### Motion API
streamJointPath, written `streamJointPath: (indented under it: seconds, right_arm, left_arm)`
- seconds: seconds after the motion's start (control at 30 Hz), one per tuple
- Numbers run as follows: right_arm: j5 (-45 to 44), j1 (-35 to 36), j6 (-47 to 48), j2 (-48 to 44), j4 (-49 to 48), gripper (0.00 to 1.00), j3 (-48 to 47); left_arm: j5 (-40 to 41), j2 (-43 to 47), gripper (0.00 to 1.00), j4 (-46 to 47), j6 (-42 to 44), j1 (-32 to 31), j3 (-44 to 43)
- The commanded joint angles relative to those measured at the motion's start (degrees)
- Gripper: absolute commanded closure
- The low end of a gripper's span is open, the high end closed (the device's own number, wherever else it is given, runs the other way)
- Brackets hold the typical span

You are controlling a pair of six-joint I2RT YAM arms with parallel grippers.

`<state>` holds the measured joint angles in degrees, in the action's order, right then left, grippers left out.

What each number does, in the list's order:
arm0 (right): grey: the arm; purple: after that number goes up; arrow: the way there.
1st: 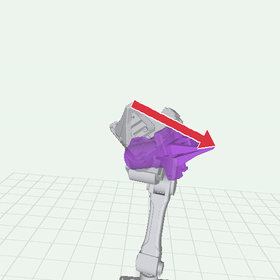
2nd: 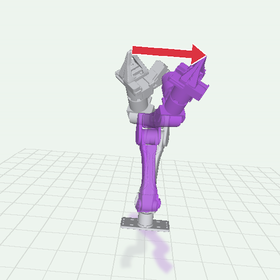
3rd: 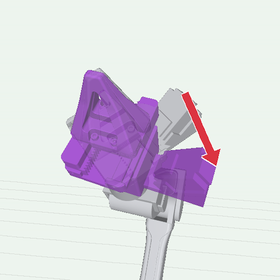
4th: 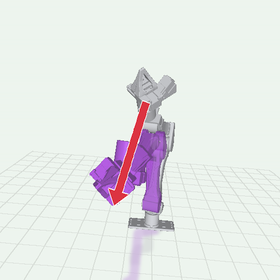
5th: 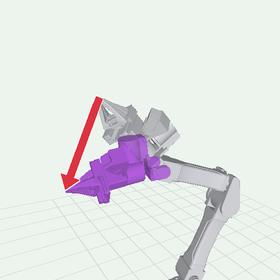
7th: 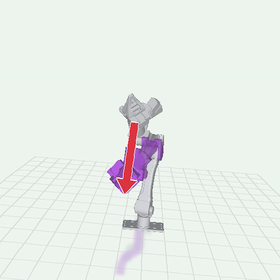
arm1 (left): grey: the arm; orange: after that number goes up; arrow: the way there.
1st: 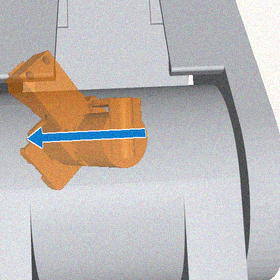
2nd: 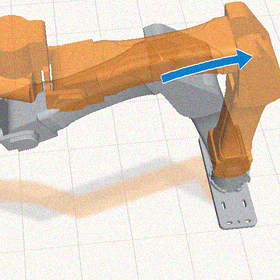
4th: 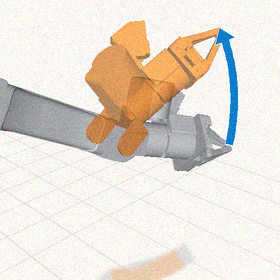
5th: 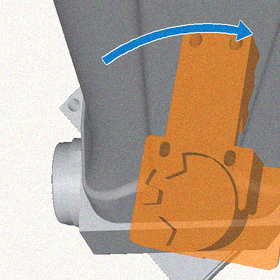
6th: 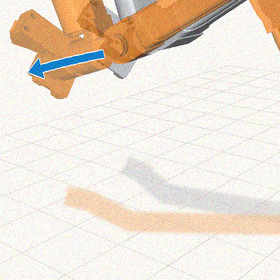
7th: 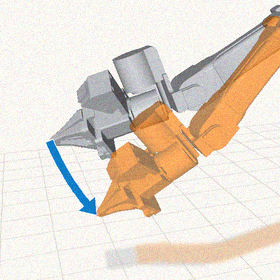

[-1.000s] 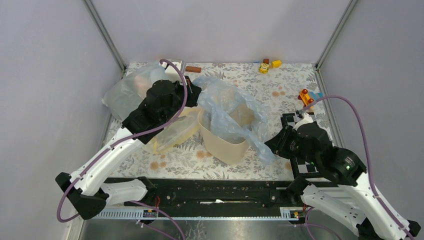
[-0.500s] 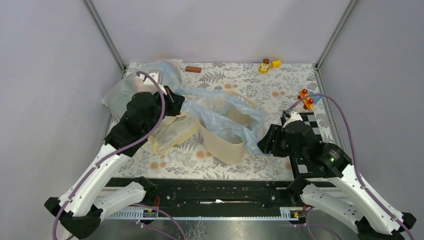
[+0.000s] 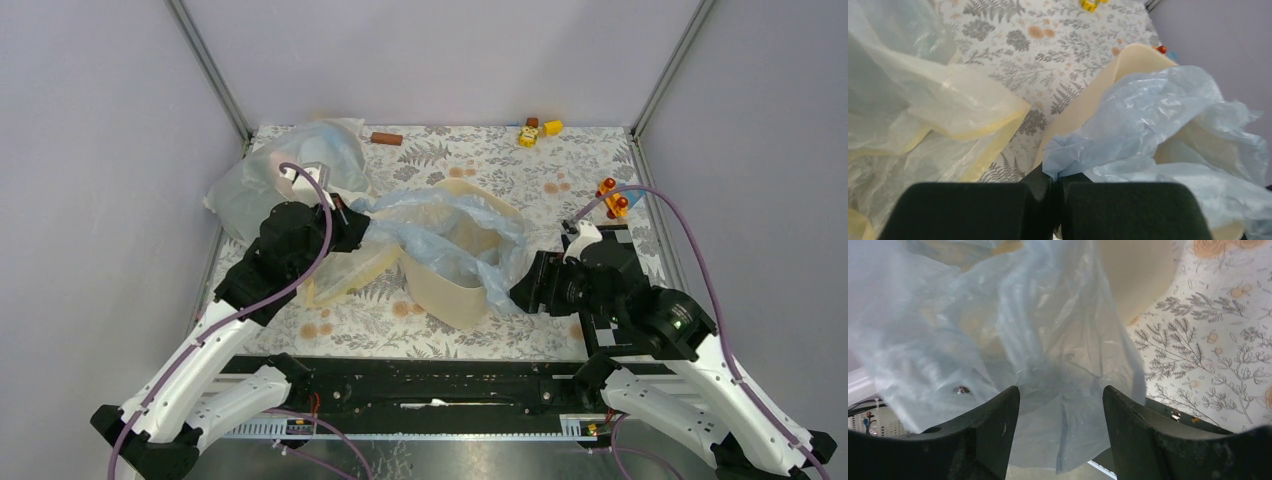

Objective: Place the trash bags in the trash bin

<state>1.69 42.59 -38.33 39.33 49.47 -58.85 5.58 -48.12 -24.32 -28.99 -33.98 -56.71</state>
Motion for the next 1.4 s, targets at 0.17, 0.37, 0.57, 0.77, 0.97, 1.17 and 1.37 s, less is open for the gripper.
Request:
streamJointPath:
  seconds: [0.17,0.37,0.57,0.77,0.97,1.17,1.37]
  right_arm:
    - [0.0,0.0,0.5,0.0,-1.0,0.31,9.1]
    - [-4.4,0.0,0.4,1.8,-3.1,0.31,13.7]
    - [-18.4,0.0,-0.3,0.0,-2.8,0.31,14.2]
    - [-20.8,0.0,6.2,-4.2,-7.6,0.26,13.4]
    - [-11.9,0.0,18.3,-10.0,-11.9,0.24,9.4]
    - [-7.9,0.0,25.1,-9.6,-12.1,0.13,5.3]
    - [-2.9,0.0,33.9,-6.9,-16.6,0.23,1.8]
  left_arm:
    - [2.6,2.3,1.0,1.8,-3.0,5.6,4.1]
    - [-3.4,1.6,1.0,7.5,-5.3,7.6,8.9]
    - [-7.1,-1.4,1.0,12.0,-8.9,9.3,13.9]
    - [-7.8,-5.8,1.0,15.7,-9.6,10.9,14.9]
    - [-10.0,-5.3,0.78,18.1,-6.4,10.9,13.5]
    - [-7.1,-2.4,0.55,14.0,-5.1,10.9,10.9]
    - [-3.6,0.8,0.2,9.0,-1.6,10.9,7.5]
